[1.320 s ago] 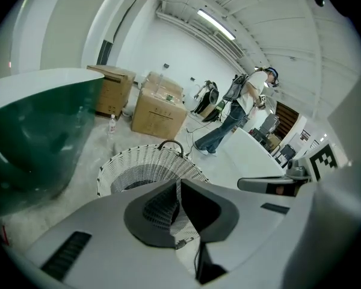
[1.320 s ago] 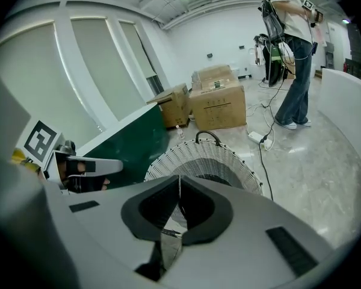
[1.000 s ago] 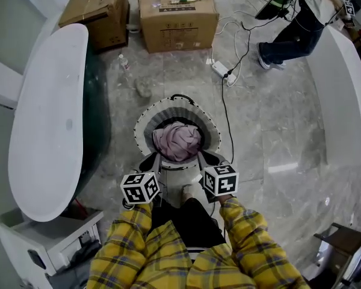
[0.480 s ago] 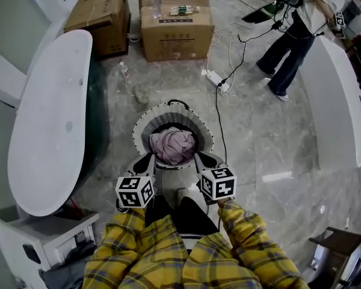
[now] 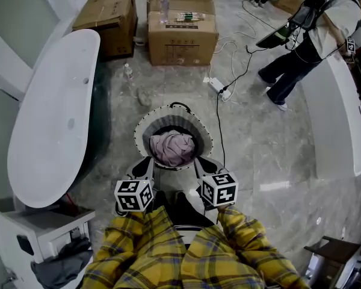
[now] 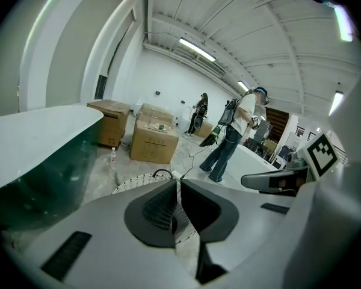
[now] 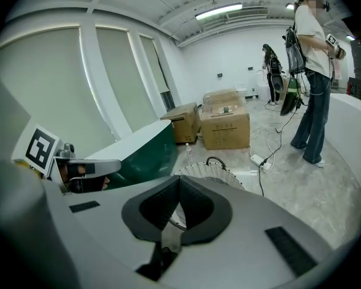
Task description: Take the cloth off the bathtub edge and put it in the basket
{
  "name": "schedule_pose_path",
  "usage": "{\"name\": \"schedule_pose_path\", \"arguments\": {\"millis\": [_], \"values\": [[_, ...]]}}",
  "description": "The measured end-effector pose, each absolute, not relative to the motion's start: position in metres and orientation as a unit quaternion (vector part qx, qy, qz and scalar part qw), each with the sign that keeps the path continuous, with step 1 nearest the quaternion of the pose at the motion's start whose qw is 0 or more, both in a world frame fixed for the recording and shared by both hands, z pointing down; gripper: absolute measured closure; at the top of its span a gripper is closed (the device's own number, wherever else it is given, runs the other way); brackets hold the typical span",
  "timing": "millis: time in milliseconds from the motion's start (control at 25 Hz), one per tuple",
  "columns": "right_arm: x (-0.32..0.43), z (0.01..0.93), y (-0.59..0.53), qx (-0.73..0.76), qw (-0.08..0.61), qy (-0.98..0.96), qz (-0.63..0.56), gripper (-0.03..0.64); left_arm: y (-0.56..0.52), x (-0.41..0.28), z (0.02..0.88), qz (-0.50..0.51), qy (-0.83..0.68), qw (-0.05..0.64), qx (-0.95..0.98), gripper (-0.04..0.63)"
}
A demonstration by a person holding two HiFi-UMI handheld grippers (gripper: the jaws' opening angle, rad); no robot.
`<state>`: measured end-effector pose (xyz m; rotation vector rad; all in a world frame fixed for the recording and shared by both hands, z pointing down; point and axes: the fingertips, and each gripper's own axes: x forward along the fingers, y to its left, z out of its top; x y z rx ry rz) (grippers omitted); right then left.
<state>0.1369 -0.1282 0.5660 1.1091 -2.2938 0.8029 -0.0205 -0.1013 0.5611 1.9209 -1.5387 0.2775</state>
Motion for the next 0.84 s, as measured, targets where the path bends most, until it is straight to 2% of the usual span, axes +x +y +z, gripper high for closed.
{"name": "schedule_pose_path", "arguments": {"millis": [840], "values": [[0.139,0.562,-0.123,0.392,0.228,-0.841,0.297,0.591,-0.089,-0.016,0.561,0.095,-0.61,0.349,0.705,0.561]]}}
